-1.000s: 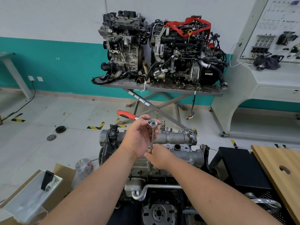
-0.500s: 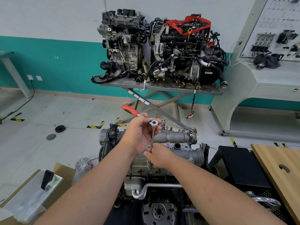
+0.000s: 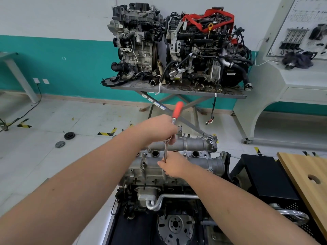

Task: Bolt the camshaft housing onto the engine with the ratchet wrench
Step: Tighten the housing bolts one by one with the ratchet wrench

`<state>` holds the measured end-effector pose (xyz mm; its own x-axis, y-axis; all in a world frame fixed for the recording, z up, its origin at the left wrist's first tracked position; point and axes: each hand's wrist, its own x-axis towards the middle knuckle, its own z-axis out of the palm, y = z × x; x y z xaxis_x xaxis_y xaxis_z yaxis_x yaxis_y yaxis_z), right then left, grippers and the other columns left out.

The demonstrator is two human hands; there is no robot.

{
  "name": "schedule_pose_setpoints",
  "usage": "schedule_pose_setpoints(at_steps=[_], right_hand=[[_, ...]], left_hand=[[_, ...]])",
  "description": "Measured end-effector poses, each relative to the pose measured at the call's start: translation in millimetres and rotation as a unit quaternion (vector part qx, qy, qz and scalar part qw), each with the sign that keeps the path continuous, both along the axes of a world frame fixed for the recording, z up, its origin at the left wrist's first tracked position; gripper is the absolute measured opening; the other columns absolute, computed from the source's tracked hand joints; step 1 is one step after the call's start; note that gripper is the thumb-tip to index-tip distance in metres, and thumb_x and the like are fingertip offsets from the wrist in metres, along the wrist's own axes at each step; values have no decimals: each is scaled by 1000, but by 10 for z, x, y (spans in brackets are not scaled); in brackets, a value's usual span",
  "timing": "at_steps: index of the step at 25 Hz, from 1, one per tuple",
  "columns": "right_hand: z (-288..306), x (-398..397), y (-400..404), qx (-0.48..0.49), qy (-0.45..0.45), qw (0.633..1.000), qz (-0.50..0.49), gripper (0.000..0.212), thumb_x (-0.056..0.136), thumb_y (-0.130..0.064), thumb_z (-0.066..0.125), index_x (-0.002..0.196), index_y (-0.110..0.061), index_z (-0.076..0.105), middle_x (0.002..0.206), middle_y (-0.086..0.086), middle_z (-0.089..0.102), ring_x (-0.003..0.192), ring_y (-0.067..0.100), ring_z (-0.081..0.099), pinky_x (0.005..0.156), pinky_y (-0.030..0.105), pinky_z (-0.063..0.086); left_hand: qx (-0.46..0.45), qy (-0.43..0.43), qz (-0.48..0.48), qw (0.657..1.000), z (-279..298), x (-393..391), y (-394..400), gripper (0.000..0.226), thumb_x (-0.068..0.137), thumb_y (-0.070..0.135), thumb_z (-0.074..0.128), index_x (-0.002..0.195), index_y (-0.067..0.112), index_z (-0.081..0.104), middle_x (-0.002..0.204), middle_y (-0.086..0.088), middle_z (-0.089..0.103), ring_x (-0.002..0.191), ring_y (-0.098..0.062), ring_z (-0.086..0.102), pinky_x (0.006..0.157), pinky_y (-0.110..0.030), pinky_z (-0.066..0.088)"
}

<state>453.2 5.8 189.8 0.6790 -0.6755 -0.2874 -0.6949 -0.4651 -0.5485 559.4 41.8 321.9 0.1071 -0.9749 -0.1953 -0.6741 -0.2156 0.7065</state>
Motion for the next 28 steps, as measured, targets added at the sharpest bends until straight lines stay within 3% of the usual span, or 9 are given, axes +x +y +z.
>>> schedule_pose_setpoints(at_steps=[3,5,9,11,14,18,23,26,28], right_hand=[[-43,10,-12,22,-22,999,-10,31,98,-30,52,71,-16,47,67,5,58,69,23,61,67,36,47],[-72,11,-36,39,-11,999,-17,37,98,-38,52,77,-9,56,68,8,68,69,26,67,67,36,51],[-93,-62,-59,51,-33,998,2,40,97,-49,55,75,-17,65,64,0,72,49,6,62,52,23,50],[2,-46,-81,33,-34,997,56,26,97,-41,54,84,-21,64,76,-3,72,58,0,64,57,21,49],[193,38,-155,-12,27,996,85,24,92,-24,52,97,-6,67,90,10,70,84,26,67,74,41,55],[309,1,-152,0,59,993,104,18,89,-11,47,77,-6,59,76,14,58,67,21,49,63,39,44],[245,-77,-117,42,19,996,80,26,89,-18,49,64,-12,50,61,5,53,49,13,44,49,28,37],[263,-171,-147,72,39,991,105,23,92,-22,56,76,-14,71,66,-7,68,55,6,60,45,15,44],[321,-193,-204,92,-8,995,44,13,91,-13,59,87,-18,70,86,-4,71,81,15,66,66,18,52]], left_hand=[[-80,-400,-149,901,64,-47,2,23,101,42,44,87,24,47,79,7,55,69,-12,52,63,-32,39],[-191,-493,-189,827,-16,-8,72,30,100,53,41,90,27,52,83,10,44,79,-13,47,74,-36,41],[-433,-335,-116,829,-407,110,226,46,91,48,53,68,9,63,82,-5,57,78,-26,56,65,-37,46],[-433,-190,-35,880,-554,100,235,47,93,46,50,75,5,65,97,-10,61,88,-25,55,75,-36,46],[-371,69,37,926,-647,-42,227,41,98,40,41,102,8,66,107,-8,66,99,-16,61,88,-29,48],[-196,517,146,821,-628,-246,214,45,105,47,32,92,24,69,79,-7,70,70,-19,64,71,-33,45],[-64,491,162,854,-427,-104,116,27,100,36,50,86,16,58,61,-7,63,56,-23,64,63,-32,52],[0,333,124,935,-269,-9,71,22,96,29,49,82,14,56,65,-8,69,71,-30,73,81,-42,54],[36,197,59,978,-124,11,60,21,94,26,49,83,12,59,71,-8,72,71,-26,72,67,-34,52]])
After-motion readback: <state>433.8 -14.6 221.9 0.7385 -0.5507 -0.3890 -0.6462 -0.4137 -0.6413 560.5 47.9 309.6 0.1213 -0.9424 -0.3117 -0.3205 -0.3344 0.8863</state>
